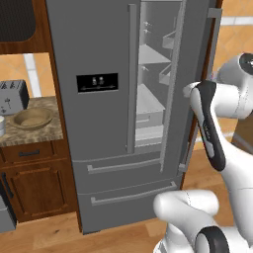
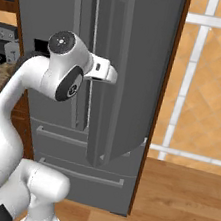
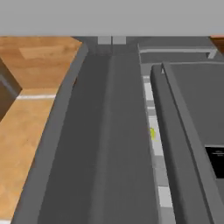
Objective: Grab a lemon wedge from the fridge and one ice cube from the ice bowl, and put them in the glass of lemonade.
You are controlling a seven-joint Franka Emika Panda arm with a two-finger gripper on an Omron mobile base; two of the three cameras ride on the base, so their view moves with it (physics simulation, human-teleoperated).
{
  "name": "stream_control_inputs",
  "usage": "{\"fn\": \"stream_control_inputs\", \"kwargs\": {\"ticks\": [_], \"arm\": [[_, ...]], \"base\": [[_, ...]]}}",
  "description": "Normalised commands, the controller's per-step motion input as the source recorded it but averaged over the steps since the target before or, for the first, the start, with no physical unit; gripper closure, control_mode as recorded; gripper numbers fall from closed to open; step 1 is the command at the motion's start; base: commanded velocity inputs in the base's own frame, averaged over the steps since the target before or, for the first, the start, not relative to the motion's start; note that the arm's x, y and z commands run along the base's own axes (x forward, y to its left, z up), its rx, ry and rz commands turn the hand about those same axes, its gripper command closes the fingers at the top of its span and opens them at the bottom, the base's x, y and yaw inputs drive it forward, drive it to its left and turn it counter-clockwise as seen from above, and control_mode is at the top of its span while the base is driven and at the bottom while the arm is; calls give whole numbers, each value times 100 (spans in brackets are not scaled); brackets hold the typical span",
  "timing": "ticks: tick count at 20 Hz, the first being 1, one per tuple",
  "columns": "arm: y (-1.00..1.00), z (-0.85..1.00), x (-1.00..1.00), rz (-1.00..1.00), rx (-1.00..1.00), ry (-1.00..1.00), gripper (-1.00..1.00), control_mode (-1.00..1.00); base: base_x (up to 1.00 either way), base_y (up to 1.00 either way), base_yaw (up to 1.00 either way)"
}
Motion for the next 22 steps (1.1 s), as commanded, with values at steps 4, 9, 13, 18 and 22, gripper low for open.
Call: {"fn": "stream_control_inputs", "kwargs": {"ticks": [4,9,13,18,22], "arm": [[99,0,50,0,-20,19,100,-100],[66,0,33,0,-22,3,100,-100],[31,-14,11,-3,-8,-5,100,-100],[18,2,33,-6,-13,3,-100,-100],[1,9,43,-3,-35,12,-100,-100]], "base": [[0,0,0],[0,0,0],[0,0,0],[0,0,0],[0,0,0]]}}
